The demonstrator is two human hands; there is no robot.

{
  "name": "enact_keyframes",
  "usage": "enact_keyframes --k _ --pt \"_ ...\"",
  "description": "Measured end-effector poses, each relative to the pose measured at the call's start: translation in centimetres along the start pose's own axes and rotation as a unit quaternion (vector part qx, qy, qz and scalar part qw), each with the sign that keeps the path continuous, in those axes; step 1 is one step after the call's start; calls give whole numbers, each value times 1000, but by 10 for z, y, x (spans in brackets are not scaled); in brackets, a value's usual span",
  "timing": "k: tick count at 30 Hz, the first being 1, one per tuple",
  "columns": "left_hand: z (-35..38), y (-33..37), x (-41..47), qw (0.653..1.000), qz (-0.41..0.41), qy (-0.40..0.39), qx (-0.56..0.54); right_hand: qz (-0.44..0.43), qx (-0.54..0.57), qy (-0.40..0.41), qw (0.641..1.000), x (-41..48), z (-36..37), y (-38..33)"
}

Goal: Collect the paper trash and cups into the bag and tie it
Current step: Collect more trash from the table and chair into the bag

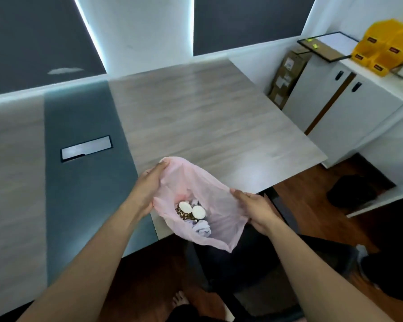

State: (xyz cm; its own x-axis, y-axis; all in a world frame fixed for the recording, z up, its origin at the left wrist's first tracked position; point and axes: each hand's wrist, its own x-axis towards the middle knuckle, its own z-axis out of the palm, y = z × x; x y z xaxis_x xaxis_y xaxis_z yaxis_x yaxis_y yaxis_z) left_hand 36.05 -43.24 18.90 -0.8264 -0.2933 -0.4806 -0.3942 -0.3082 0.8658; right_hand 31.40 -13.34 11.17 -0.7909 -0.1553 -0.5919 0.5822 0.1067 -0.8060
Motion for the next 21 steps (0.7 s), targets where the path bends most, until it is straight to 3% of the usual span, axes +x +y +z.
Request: enact_keyframes --k 4,7,13,21 --pt "-32 15 18 997 24 76 12 -91 -9 6 996 7 25 -53" --pt "-56 25 34 983 78 144 83 -147 5 35 988 23 42 -86" --pt "-92 32 61 903 261 224 256 -169 25 47 984 47 70 -116" --pt "-115 -25 50 904 169 197 338 -117 -109 29 987 54 94 -67"
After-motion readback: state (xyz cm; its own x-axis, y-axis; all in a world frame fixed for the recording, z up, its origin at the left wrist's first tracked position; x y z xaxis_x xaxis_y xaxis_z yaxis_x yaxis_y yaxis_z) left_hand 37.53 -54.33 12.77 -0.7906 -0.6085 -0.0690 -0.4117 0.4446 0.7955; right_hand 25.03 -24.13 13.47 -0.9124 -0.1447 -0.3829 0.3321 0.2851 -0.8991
